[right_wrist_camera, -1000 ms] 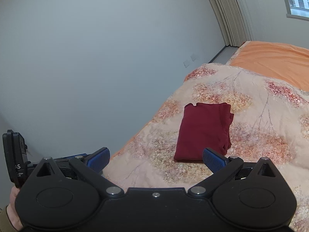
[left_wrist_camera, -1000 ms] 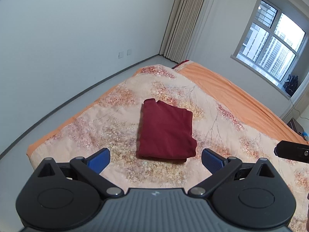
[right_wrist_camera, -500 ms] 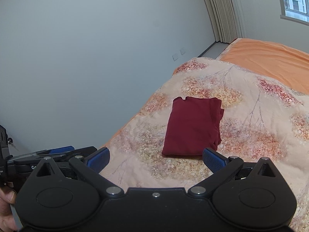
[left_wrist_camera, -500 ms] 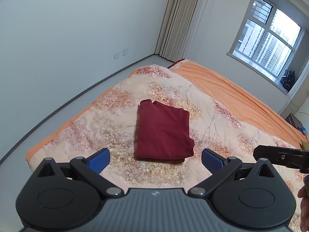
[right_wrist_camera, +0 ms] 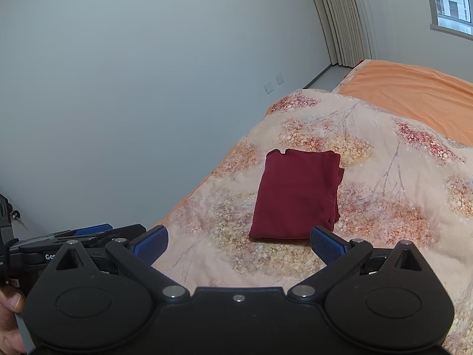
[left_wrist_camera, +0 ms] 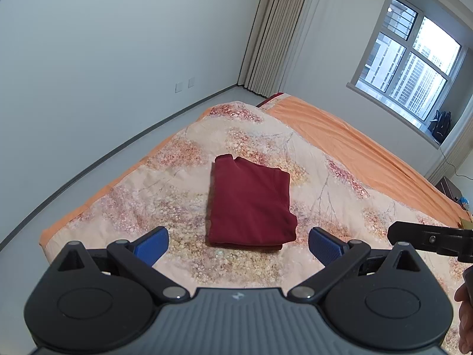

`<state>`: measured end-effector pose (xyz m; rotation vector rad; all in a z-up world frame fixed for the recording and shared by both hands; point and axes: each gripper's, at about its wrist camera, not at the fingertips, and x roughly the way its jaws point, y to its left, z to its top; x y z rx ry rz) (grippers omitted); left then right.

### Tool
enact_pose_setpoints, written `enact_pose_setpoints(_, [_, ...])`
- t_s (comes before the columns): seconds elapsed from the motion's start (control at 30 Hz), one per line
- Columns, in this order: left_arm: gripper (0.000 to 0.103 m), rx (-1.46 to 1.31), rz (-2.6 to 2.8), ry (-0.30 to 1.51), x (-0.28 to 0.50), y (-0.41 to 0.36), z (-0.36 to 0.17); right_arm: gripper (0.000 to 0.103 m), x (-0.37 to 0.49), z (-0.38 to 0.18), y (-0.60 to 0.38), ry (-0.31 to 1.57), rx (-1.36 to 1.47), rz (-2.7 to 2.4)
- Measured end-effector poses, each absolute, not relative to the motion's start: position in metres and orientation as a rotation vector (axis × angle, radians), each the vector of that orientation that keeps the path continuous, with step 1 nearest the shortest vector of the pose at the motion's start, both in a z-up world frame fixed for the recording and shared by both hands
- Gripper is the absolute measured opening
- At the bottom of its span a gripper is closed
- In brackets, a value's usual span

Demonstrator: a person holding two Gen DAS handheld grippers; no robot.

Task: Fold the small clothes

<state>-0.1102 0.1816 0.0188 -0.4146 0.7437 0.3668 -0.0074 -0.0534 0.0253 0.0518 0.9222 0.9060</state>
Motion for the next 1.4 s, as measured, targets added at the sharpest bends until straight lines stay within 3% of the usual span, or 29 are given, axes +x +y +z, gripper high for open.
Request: enact_pose_setpoints(1.4, [0.103, -0.413, 0.364, 0.743, -0.1161, 0.1789, 0.0192, 0.102, -0.0106, 0.0253, -0.0529, 0.919, 0.062, 0.924])
